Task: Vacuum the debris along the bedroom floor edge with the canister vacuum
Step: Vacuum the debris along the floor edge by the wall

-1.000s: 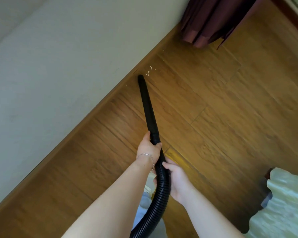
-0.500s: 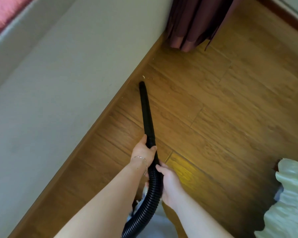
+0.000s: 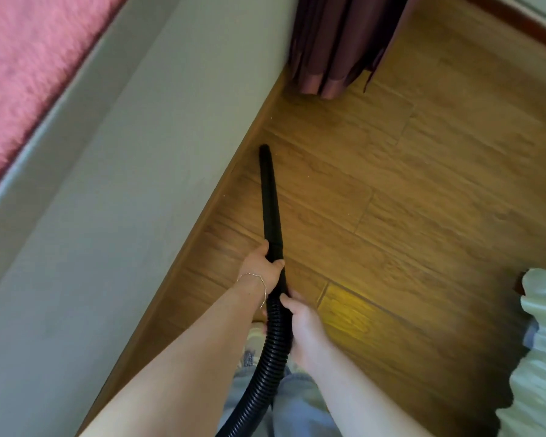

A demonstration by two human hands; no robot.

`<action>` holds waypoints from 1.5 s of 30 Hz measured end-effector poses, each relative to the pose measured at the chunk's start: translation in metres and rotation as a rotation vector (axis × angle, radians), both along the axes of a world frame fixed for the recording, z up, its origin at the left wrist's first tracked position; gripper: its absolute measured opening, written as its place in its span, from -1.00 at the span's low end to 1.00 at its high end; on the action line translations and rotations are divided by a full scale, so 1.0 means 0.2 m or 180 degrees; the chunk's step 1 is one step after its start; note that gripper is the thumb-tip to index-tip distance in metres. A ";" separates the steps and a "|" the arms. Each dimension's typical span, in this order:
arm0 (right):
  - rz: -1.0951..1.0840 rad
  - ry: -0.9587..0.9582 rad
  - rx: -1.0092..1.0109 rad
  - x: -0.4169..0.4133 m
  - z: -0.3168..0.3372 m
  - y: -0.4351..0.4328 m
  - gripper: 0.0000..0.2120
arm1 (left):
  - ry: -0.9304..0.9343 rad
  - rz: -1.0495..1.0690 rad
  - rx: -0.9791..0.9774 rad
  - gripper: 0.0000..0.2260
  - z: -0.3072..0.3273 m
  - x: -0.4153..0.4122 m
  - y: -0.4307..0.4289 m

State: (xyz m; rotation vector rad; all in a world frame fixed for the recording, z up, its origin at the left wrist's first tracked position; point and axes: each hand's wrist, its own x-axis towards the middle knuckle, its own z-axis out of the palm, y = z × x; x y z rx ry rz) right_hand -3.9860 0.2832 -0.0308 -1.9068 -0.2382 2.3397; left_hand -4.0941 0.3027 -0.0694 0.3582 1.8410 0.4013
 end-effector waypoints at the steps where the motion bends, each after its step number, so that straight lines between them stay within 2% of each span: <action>1: -0.0081 -0.0016 -0.0034 0.02 0.01 -0.01 -0.77 | -0.0026 -0.0081 -0.0018 -0.55 0.01 0.02 -0.01; 6: -0.0340 -0.0050 -0.0062 0.08 0.07 -0.04 -0.76 | -0.0170 -0.0273 -0.0039 -0.54 0.03 0.09 0.00; 11: -0.0405 -0.0151 -0.0132 0.06 0.11 -0.09 -0.78 | -0.0060 -0.0459 -0.0108 -0.53 0.05 0.10 -0.04; 15: -0.0408 -0.0193 -0.0309 0.08 0.16 -0.17 -0.82 | -0.0052 -0.0357 -0.0196 -0.51 0.10 0.11 -0.16; 20: -0.0408 -0.0177 -0.0312 0.15 0.21 -0.20 -0.82 | 0.0085 -0.0327 -0.0217 -0.58 0.13 0.19 -0.21; 29: -0.0857 -0.0224 -0.0205 0.35 0.14 -0.12 -0.76 | 0.0019 -0.0863 -0.0118 -0.55 0.08 0.42 -0.01; 33: -0.1235 -0.0208 -0.0290 0.46 0.17 -0.22 -0.79 | -0.0077 -0.0951 -0.0159 -0.47 0.13 0.55 -0.09; 38: -0.1612 -0.0162 -0.0266 0.63 0.20 -0.31 -0.74 | -0.0224 -0.1171 -0.0237 -0.46 0.15 0.75 -0.15; 45: -0.1437 -0.0041 -0.0160 0.60 0.19 -0.27 -0.71 | -0.0082 -0.1255 -0.0170 -0.53 0.15 0.73 -0.12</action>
